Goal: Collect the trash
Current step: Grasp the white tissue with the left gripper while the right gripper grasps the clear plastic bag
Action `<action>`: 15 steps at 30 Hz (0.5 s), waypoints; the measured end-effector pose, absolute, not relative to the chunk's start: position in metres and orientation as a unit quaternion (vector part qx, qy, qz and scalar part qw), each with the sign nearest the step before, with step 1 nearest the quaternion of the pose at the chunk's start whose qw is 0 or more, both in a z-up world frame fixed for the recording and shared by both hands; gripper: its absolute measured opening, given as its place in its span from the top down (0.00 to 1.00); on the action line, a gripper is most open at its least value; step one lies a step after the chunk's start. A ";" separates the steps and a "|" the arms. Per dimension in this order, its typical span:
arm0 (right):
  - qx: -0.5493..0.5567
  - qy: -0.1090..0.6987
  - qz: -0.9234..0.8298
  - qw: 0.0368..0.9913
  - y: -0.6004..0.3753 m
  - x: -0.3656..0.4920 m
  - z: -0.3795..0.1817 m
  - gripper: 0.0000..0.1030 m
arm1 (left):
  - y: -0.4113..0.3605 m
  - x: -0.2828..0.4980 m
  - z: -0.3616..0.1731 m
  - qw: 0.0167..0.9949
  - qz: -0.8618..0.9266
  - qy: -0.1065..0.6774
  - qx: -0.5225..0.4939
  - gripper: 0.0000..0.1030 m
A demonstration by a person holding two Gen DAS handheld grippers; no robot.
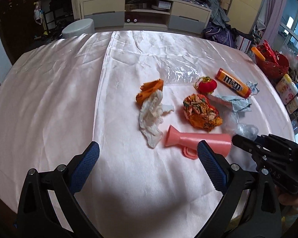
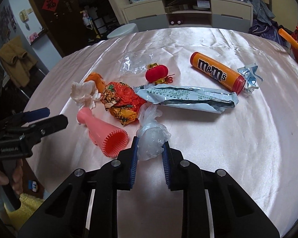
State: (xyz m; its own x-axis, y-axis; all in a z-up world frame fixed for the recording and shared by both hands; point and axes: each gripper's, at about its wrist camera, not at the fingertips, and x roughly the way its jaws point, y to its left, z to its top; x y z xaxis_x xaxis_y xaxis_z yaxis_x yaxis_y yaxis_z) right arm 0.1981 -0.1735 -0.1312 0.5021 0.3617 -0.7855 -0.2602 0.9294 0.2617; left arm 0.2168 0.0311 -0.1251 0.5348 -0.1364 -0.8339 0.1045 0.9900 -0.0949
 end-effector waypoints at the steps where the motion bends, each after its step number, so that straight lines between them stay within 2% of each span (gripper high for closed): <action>1: 0.053 0.463 0.179 0.867 -0.174 0.197 -0.130 0.79 | 0.032 0.221 -0.124 0.878 -0.067 0.474 -0.015 0.10; 3: 0.045 0.458 0.175 0.870 -0.175 0.196 -0.127 0.79 | 0.034 0.230 -0.123 0.881 -0.066 0.469 -0.014 0.16; 6: 0.039 0.451 0.170 0.875 -0.176 0.193 -0.121 0.80 | 0.035 0.242 -0.126 0.878 -0.075 0.472 -0.016 0.31; 13: 0.046 0.436 0.172 0.882 -0.181 0.189 -0.103 0.80 | 0.032 0.252 -0.134 0.867 -0.109 0.485 -0.029 0.87; 15: 0.045 0.430 0.173 0.885 -0.180 0.185 -0.096 0.80 | 0.030 0.249 -0.133 0.868 -0.116 0.483 -0.028 0.94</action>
